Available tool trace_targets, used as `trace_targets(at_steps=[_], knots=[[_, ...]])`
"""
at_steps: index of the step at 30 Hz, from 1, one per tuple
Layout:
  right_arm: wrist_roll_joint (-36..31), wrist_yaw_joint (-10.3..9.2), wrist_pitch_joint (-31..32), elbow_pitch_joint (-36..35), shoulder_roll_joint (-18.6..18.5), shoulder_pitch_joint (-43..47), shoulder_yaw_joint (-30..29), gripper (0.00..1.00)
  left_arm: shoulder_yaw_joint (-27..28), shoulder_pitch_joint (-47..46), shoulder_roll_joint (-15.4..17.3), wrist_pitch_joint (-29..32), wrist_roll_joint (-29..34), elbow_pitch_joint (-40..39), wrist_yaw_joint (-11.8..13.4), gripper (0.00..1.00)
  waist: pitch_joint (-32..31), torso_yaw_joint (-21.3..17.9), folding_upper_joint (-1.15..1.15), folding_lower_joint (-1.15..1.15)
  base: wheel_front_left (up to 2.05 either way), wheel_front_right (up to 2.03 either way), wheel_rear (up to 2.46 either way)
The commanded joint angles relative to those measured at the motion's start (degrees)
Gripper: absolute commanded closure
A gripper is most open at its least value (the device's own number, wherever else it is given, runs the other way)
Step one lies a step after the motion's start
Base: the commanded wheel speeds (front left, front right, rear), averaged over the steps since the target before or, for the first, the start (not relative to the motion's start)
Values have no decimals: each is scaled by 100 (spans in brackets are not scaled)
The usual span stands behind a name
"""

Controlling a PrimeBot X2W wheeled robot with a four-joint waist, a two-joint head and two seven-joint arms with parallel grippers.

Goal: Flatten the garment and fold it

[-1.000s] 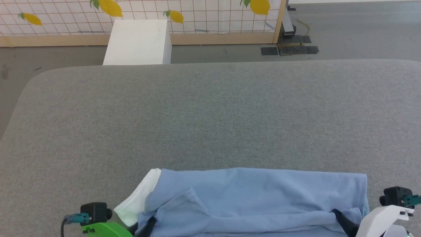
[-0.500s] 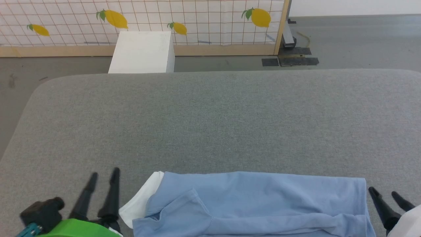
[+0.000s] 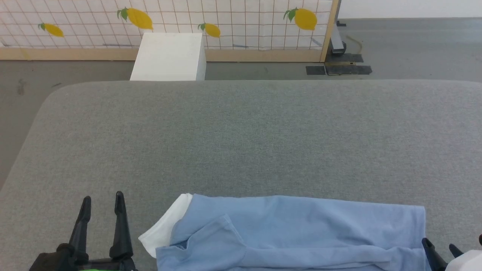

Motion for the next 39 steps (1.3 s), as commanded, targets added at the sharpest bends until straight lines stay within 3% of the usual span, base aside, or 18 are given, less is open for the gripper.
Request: trace_targets(at_steps=[1,7,18,19,21,30,39], knots=[[-60,-9,-56,108,-31,-109,-20,0,61,40,-67,-20,58,34,-91,0,38,54,0,0,0,0,0],[-112,-9,-58,746,-113,-376,30,0,231,-33,-316,-21,194,212,-484,0,150,226,0,0,0,0,0],[50,-9,-59,1755,-296,-802,163,0,318,-190,-457,-21,329,468,-841,0,399,410,0,0,0,0,0],[108,-9,0,1821,-296,-821,197,51,315,-202,-456,-21,345,491,-862,0,408,417,0,0,0,0,0],[247,-9,73,1873,-273,-851,214,100,317,-224,-458,-21,363,518,-888,0,412,420,0,0,0,0,0],[404,-9,194,1661,-498,-933,235,100,359,-222,-530,-21,369,608,-955,0,292,255,0,0,0,0,0],[209,-9,187,1827,-1175,-1396,-364,100,362,-236,-537,-21,430,696,-1031,0,238,52,0,0,0,0,0]])
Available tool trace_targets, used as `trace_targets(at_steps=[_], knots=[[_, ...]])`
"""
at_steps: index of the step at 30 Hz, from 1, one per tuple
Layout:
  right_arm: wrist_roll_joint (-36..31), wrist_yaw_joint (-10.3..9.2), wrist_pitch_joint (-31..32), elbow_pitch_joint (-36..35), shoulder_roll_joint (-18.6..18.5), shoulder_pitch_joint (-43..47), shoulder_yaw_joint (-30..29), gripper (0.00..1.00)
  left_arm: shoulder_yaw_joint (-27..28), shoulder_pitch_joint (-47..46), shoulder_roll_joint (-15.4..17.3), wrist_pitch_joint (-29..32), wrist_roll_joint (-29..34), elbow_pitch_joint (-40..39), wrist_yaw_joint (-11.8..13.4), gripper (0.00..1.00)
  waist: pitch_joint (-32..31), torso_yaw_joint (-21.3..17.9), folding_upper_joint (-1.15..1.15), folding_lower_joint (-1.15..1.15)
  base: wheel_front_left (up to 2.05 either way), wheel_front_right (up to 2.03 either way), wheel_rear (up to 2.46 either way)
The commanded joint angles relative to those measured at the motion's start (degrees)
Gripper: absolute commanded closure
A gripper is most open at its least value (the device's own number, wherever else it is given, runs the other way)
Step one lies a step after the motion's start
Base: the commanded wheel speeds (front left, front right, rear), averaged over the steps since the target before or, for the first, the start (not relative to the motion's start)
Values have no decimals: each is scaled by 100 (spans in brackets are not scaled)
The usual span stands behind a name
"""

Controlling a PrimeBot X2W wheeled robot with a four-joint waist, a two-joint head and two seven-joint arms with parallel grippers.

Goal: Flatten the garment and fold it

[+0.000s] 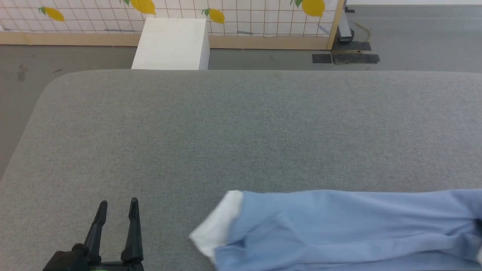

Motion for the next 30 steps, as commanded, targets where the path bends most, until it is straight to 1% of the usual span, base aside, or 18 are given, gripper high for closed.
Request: trace_targets(at_steps=[1,6,8,11,15,18,22,25,30], knots=[[-95,-12,2,97,-163,-134,-165,100,16,-109,14,-21,59,26,-44,0,-11,-20,0,0,0,0,0],[-364,-12,-20,397,-649,-213,-716,100,-1,-139,41,-21,98,86,-65,0,-44,22,0,0,0,0,0],[-429,-12,1,405,-774,-180,-753,100,-6,-131,37,-21,101,111,-70,0,-71,44,0,0,0,0,0],[-318,-12,101,264,-750,-148,-586,100,-8,-103,10,-21,105,142,-65,0,-129,57,0,0,0,0,0],[204,-12,534,-205,-453,-3,7,100,-31,-54,-23,-21,138,191,-69,0,-236,72,0,0,0,0,0],[721,-12,1035,-803,-135,201,573,100,-21,-36,-27,-22,175,197,-75,0,-310,78,0,0,0,0,0],[1223,-12,1580,-1643,313,425,1359,100,-7,3,-32,-22,181,214,-83,0,-398,88,0,0,0,0,0],[1391,-12,1841,-2159,599,434,1987,100,-17,24,-41,-22,178,232,-89,0,-445,112,0,0,0,0,0],[1477,-12,2107,-2564,860,224,2791,100,-73,-13,-42,-21,169,247,-122,0,-440,241,0,0,0,0,0]])
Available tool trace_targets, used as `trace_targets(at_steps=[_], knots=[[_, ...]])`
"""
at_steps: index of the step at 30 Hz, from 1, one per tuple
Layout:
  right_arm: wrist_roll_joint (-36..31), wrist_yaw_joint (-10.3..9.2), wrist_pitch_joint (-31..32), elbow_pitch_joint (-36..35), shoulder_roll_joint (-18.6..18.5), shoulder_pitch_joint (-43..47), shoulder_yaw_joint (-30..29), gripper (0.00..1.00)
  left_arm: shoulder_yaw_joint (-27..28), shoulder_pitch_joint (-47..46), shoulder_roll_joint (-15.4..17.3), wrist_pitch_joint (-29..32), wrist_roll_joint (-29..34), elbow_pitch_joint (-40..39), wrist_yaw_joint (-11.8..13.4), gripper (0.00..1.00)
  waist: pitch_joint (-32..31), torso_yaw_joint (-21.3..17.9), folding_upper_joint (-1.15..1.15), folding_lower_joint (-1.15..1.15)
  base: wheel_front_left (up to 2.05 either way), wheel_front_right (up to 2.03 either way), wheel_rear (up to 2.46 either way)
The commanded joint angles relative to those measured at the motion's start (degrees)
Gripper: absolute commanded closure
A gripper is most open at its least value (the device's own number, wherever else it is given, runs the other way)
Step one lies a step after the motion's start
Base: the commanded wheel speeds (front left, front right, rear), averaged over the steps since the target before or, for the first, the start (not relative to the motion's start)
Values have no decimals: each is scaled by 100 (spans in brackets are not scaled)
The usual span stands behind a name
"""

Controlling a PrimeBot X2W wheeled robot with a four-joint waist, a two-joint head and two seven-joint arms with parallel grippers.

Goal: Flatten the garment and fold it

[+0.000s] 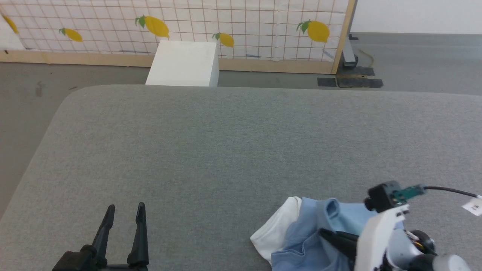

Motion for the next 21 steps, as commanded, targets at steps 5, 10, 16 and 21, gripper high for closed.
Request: trace_targets(at_steps=[5,10,16,21], knots=[[-158,-8,107,229,136,-454,583,100,5,-48,-54,-22,49,10,-22,0,100,209,0,0,0,0,0],[-623,-8,-160,1211,276,-807,786,100,-49,-183,-114,-22,58,54,-61,0,245,420,0,0,0,0,0],[-1238,-8,-440,2406,431,-1185,815,100,-127,-430,-139,-22,99,148,-124,0,385,685,0,0,0,0,0],[-1344,-8,-690,2993,574,-1410,792,0,-134,-542,-164,-22,122,231,-150,0,394,762,0,0,0,0,0]])
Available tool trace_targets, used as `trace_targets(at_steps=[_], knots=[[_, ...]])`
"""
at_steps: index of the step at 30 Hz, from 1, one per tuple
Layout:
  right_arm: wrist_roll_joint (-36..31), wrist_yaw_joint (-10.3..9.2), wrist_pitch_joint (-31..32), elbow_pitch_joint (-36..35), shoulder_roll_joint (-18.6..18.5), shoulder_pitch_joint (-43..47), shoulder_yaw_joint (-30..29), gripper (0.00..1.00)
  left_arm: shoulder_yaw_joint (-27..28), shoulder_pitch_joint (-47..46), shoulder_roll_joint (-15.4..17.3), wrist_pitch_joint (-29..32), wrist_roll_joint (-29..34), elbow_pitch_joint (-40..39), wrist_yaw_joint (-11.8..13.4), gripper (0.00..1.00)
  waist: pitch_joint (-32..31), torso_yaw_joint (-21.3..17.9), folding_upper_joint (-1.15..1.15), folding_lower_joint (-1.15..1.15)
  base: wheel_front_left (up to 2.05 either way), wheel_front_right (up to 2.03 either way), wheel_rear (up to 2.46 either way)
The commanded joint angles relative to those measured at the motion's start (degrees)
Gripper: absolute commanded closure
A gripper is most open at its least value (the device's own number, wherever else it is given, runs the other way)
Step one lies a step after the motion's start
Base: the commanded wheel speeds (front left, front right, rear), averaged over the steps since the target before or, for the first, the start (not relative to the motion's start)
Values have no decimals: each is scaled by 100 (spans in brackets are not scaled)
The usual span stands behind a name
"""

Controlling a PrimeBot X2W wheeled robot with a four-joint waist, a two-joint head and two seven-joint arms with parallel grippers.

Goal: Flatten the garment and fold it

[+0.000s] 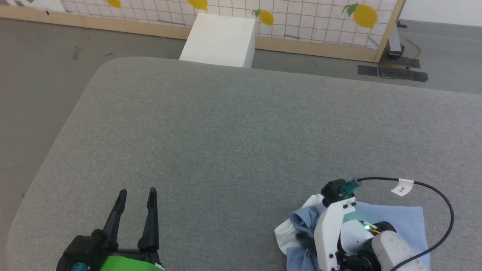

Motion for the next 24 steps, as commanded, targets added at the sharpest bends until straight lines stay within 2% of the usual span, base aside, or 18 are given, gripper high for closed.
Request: trace_targets(at_steps=[1,5,9,13,17,21,24], knots=[[-62,-9,-36,160,44,-71,12,0,14,-92,-29,-22,107,30,-26,0,5,22,0,0,0,0,0],[99,-9,61,176,95,-194,85,0,40,-39,-34,-22,118,62,-31,0,-86,-85,0,0,0,0,0],[451,-9,292,-357,82,-186,-25,0,62,23,-29,-22,118,60,-30,0,-175,-247,0,0,0,0,0],[585,-9,330,-1323,-111,62,-664,0,102,93,-21,-22,113,18,-12,0,-241,-424,0,0,0,0,0],[373,-9,195,-2222,-275,421,-1512,0,158,166,-13,-22,108,-48,11,0,-239,-608,0,0,0,0,0],[31,-9,37,-2777,-500,870,-2085,0,189,210,-18,-22,107,-102,19,0,-192,-767,0,0,0,0,0],[-276,-9,-197,-2923,-624,1281,-2282,0,184,198,-35,-22,111,-117,15,0,-141,-835,0,0,0,0,0]])
